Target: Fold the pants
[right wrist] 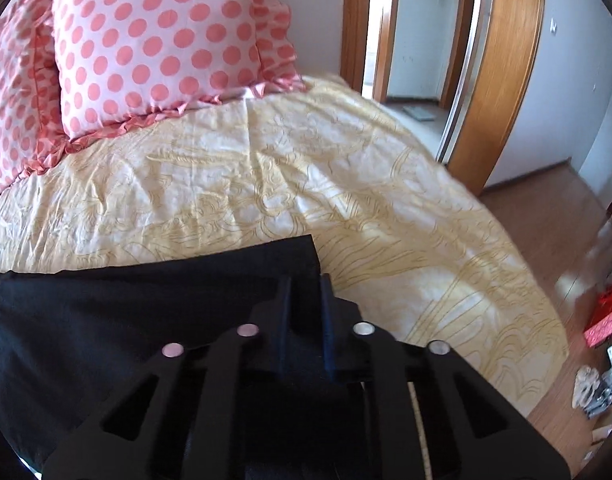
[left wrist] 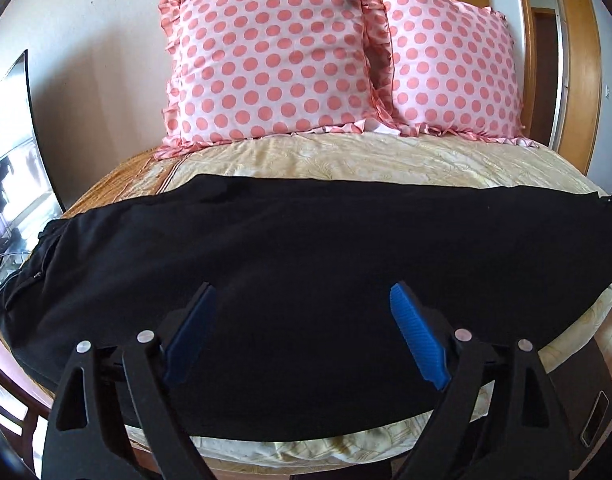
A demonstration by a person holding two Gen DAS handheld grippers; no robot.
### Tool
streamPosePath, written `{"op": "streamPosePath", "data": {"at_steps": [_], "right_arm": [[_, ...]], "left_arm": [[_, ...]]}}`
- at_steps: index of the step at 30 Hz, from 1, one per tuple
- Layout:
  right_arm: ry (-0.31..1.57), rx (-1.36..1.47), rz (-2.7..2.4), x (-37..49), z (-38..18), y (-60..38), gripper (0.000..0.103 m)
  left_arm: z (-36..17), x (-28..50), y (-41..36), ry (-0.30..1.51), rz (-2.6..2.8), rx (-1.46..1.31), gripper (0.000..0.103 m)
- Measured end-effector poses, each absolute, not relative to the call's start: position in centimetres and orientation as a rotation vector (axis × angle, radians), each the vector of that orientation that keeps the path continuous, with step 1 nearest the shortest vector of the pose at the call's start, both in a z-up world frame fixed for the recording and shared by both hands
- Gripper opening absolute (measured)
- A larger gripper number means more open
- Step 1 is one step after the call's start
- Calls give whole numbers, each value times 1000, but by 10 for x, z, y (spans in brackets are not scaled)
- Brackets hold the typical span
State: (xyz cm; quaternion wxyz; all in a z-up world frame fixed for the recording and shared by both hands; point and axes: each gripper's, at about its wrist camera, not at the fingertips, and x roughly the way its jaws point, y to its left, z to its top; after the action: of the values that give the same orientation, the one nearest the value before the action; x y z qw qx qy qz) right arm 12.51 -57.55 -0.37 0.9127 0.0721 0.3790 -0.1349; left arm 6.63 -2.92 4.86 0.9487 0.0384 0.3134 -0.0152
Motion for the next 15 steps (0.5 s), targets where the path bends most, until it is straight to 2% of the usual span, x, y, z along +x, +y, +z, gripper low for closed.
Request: {"op": "streamPosePath", "data": {"at_steps": [4, 10, 12, 13, 14, 15], "right_arm": [[731, 139, -286, 138, 11, -575, 6], [835, 102, -338, 168, -10, -579, 6], [829, 134, -345, 163, -9, -583, 9], [831, 168, -351, 157, -7, -587, 15], [833, 199, -359, 150, -4, -591, 32], [827, 226, -368, 142, -2, -594, 59]], "left_arm": [[46, 72, -33, 651, -20, 66, 88], [43, 72, -32, 658, -8, 64, 89], [41, 70, -32, 658, -4, 71, 90], [41, 70, -31, 659, -4, 75, 90], [40, 70, -31, 658, -7, 77, 91], [40, 69, -30, 658, -11, 77, 91]]}}
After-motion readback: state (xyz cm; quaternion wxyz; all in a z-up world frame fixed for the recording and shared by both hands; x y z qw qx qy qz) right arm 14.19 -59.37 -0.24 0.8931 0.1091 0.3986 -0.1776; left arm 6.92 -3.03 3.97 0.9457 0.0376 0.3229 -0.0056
